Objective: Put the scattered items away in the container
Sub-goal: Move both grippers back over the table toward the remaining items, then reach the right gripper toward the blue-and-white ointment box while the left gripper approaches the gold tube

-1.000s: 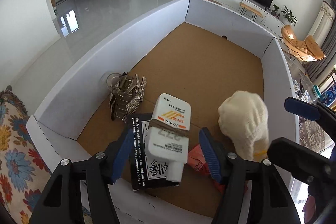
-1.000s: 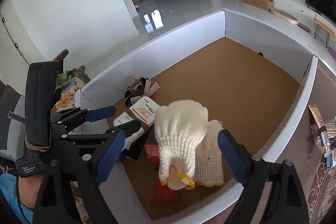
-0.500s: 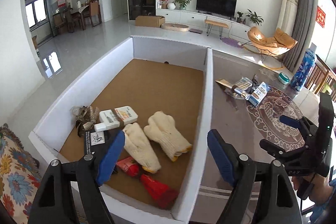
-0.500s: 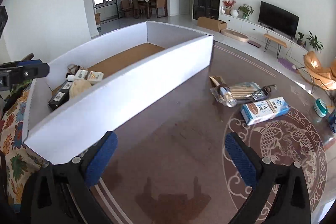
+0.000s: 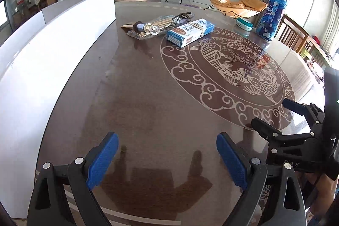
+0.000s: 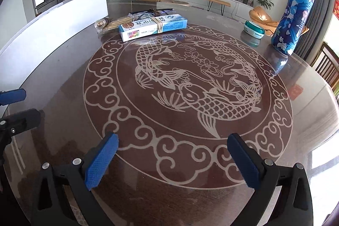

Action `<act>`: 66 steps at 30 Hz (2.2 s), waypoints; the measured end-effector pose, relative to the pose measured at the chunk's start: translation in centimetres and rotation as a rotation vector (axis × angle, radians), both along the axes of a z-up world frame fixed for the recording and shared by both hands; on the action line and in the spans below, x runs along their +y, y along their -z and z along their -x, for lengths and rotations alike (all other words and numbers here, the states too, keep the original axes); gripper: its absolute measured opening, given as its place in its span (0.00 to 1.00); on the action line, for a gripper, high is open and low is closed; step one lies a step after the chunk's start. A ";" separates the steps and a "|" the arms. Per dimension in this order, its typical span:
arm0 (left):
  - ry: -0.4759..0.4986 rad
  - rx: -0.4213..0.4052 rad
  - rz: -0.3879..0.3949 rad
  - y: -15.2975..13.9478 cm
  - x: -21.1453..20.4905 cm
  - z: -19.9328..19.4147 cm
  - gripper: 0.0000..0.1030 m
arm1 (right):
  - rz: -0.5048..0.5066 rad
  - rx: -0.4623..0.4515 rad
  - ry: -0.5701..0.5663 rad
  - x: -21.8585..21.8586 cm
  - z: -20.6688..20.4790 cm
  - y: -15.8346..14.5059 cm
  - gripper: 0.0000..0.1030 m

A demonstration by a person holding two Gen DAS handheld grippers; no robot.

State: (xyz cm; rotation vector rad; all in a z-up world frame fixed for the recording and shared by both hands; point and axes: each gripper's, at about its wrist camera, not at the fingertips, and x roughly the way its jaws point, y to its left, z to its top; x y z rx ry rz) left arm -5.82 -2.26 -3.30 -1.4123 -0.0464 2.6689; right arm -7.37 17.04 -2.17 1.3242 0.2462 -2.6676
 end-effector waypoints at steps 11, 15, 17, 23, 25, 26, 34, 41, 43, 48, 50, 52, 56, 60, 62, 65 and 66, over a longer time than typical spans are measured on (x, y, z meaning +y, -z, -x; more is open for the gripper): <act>0.022 0.022 0.087 1.2 0.4 1.7 0.93 | 0.060 -0.032 0.017 0.6 0.2 0.3 1.00; 0.035 0.008 0.087 1.3 0.3 1.9 1.00 | 0.060 -0.033 0.017 0.6 0.2 0.4 1.00; 0.051 0.010 0.088 1.3 0.2 1.8 1.00 | 0.060 -0.033 0.017 0.6 0.2 0.4 1.00; 0.082 0.011 0.086 1.3 -0.9 2.2 1.00 | 0.059 -0.033 0.017 0.7 0.3 0.4 1.00; 0.068 0.012 0.082 1.3 -1.1 2.3 1.00 | 0.062 -0.033 0.027 0.7 0.4 0.4 1.00; 0.065 0.015 0.084 1.4 -1.1 2.2 1.00 | 0.062 -0.033 0.034 0.7 0.4 0.4 1.00; 0.055 0.020 0.084 1.4 -0.9 2.2 1.00 | 0.065 -0.037 0.047 -2.1 4.5 0.4 1.00; 0.055 0.020 0.085 1.3 -0.9 2.2 1.00 | 0.064 -0.040 -0.004 -5.5 10.8 0.5 1.00; 0.055 0.020 0.085 1.3 -0.9 2.2 1.00 | 0.064 -0.040 0.000 -6.6 12.1 0.5 1.00; 0.058 0.019 0.082 1.3 -1.0 2.2 1.00 | 0.064 -0.040 0.006 -10.0 15.6 0.5 1.00; 0.060 0.019 0.081 1.3 -1.0 2.2 1.00 | 0.064 -0.042 0.047 -10.5 17.2 0.5 1.00; 0.063 0.018 0.080 1.3 -1.0 2.2 1.00 | 0.067 -0.041 0.085 -10.2 18.4 0.4 1.00; 0.064 0.018 0.081 1.3 -1.0 2.2 1.00 | 0.088 -0.033 0.195 -7.2 19.4 0.3 1.00; 0.059 0.019 0.083 1.3 -1.1 2.1 1.00 | 0.070 -0.035 0.305 -2.5 18.0 0.3 1.00; 0.056 0.019 0.083 1.2 -1.1 2.1 1.00 | 0.071 -0.033 0.319 -0.2 16.7 0.2 1.00; 0.047 0.020 0.085 1.2 -1.1 2.1 1.00 | 0.070 -0.032 0.295 2.2 14.3 0.1 1.00; 0.043 0.019 0.086 1.2 -1.1 2.2 1.00 | 0.070 -0.031 0.280 2.7 13.5 0.0 1.00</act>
